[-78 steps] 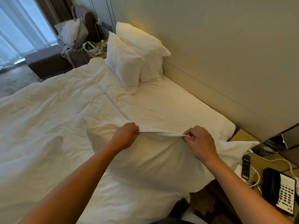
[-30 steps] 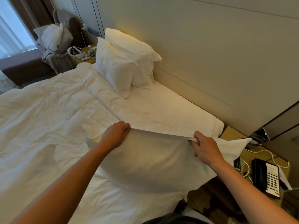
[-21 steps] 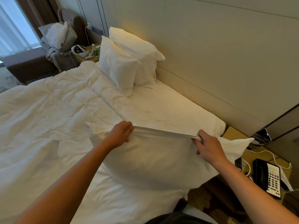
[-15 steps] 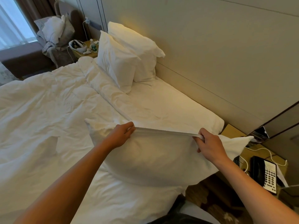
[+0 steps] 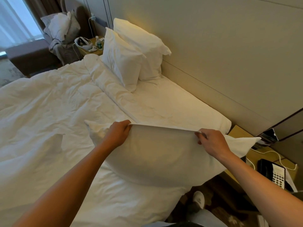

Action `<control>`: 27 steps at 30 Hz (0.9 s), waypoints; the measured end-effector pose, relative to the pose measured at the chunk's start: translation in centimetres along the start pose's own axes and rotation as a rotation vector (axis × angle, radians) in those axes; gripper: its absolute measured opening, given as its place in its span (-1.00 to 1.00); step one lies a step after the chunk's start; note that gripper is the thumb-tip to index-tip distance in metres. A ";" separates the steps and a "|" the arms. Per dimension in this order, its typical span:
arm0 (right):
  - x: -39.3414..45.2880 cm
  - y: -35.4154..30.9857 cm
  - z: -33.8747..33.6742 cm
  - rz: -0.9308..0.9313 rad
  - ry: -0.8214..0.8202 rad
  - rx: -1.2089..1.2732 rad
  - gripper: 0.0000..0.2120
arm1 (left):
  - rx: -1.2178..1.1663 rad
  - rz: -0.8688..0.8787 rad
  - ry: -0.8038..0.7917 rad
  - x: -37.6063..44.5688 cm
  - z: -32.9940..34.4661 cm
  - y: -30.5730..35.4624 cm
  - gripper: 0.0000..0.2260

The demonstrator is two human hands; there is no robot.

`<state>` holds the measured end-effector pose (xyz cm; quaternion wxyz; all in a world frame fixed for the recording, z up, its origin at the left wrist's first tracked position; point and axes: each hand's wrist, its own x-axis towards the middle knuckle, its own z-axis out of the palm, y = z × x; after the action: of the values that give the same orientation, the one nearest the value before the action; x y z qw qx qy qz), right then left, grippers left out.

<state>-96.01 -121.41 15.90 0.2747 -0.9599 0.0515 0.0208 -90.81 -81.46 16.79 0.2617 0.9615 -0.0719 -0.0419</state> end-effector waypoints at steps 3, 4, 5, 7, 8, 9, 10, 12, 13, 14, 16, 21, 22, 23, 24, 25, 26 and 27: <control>1.5 0.1 -1.4 -0.026 -0.022 0.062 -0.68 | -0.002 -0.029 0.039 0.0 -0.9 1.5 -0.79; 2.2 0.1 -2.0 -0.048 -0.015 0.075 -0.67 | 0.007 -0.032 0.058 0.2 -1.2 2.1 -0.79; 2.9 0.1 -2.7 -0.074 0.001 0.089 -0.67 | 0.017 -0.033 0.081 0.5 -1.7 2.8 -0.80; 4.3 -0.1 -4.5 -0.123 0.040 0.113 -0.65 | 0.030 -0.043 0.141 1.2 -2.7 4.8 -0.80; 5.1 -0.2 -5.6 -0.143 0.058 0.126 -0.65 | 0.029 -0.052 0.175 1.7 -3.2 6.0 -0.80; 5.9 -0.2 -6.7 -0.164 0.075 0.143 -0.65 | 0.031 -0.062 0.204 2.2 -3.8 7.3 -0.81; 6.6 -0.2 -8.0 -0.179 0.094 0.160 -0.64 | 0.039 -0.071 0.226 2.8 -4.4 8.7 -0.81; 8.3 0.2 -10.8 -0.205 0.134 0.188 -0.63 | 0.066 -0.076 0.258 4.3 -5.6 11.6 -0.81; 9.2 0.6 -12.2 -0.216 0.154 0.197 -0.63 | 0.078 -0.072 0.272 5.2 -6.1 13.1 -0.81; 10.1 1.0 -13.7 -0.229 0.174 0.204 -0.63 | 0.087 -0.064 0.290 6.2 -6.5 14.6 -0.81; 11.9 2.5 -16.4 -0.253 0.208 0.214 -0.63 | 0.102 -0.041 0.332 8.2 -6.7 17.7 -0.81; 15.8 7.8 -22.2 -0.255 0.269 0.231 -0.64 | 0.076 -0.014 0.366 13.5 -4.5 25.0 -0.81; 16.4 9.1 -23.0 -0.247 0.270 0.231 -0.65 | 0.071 -0.017 0.359 14.4 -3.6 26.2 -0.81; 16.8 10.4 -23.6 -0.237 0.269 0.227 -0.66 | 0.071 -0.018 0.350 15.3 -2.7 27.4 -0.81; 17.3 11.7 -24.1 -0.226 0.267 0.223 -0.66 | 0.074 -0.016 0.342 16.0 -1.7 28.5 -0.80; 17.6 12.9 -24.5 -0.215 0.265 0.219 -0.66 | 0.082 -0.012 0.334 16.8 -0.7 29.5 -0.80; 17.9 14.2 -24.9 -0.202 0.262 0.217 -0.66 | 0.091 -0.008 0.323 17.5 0.2 30.4 -0.80; 18.2 15.4 -25.1 -0.189 0.261 0.216 -0.66 | 0.101 -0.008 0.312 18.3 1.1 31.2 -0.80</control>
<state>-79.27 -149.28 27.91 0.3676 -0.9201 -0.0019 -0.1353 -76.52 -111.55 30.94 0.2209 0.9686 -0.0287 0.1106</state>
